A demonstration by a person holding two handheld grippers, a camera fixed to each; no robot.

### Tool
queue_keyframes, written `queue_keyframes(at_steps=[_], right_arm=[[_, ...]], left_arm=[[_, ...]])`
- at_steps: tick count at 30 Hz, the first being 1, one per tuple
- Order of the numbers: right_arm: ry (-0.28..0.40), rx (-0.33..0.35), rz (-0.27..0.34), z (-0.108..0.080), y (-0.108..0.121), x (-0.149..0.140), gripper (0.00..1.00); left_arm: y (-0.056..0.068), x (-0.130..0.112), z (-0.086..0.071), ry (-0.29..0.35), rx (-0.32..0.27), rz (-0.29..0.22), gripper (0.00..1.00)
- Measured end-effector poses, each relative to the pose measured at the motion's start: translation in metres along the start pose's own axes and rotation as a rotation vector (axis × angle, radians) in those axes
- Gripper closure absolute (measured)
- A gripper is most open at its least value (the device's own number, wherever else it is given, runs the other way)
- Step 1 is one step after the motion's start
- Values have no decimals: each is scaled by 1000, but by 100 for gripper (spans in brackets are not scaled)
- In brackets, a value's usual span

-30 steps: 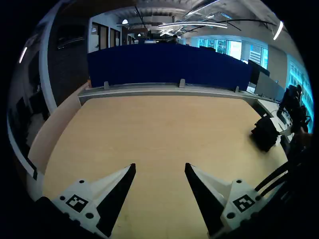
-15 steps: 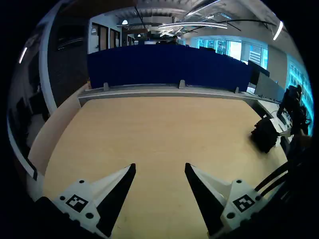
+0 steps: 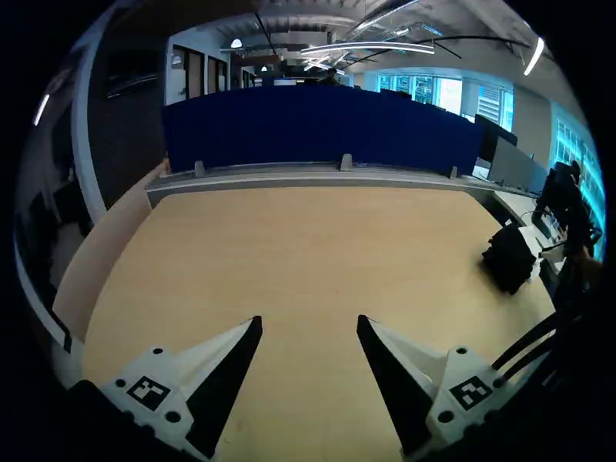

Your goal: Fold towel

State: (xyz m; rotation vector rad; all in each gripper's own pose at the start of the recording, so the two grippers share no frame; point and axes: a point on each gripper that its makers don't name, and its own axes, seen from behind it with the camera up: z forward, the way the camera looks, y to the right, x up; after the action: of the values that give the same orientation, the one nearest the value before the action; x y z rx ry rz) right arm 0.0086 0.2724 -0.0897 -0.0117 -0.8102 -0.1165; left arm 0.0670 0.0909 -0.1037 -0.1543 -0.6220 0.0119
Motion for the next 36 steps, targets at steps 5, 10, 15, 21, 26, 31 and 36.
queue_keyframes(at_steps=[5,10,15,21,26,31,36], right_arm=[[26,23,2,-1,-10,11,7],[42,41,2,3,-22,21,0],[45,59,-13,9,-35,27,0],[55,92,-17,16,-57,36,0],[49,102,-22,22,-68,35,0],[26,100,-24,29,-72,21,0],[-2,94,-18,38,-73,2,0]], left_arm=[[-1,0,-1,1,2,-1,9],[-1,0,-3,2,3,-5,9],[-3,-2,-4,2,9,-5,9],[-6,-5,-5,0,14,-10,9],[-7,-6,-6,0,15,-14,9],[-9,-6,-7,-1,18,-13,9],[-12,-8,-9,-5,24,-11,9]])
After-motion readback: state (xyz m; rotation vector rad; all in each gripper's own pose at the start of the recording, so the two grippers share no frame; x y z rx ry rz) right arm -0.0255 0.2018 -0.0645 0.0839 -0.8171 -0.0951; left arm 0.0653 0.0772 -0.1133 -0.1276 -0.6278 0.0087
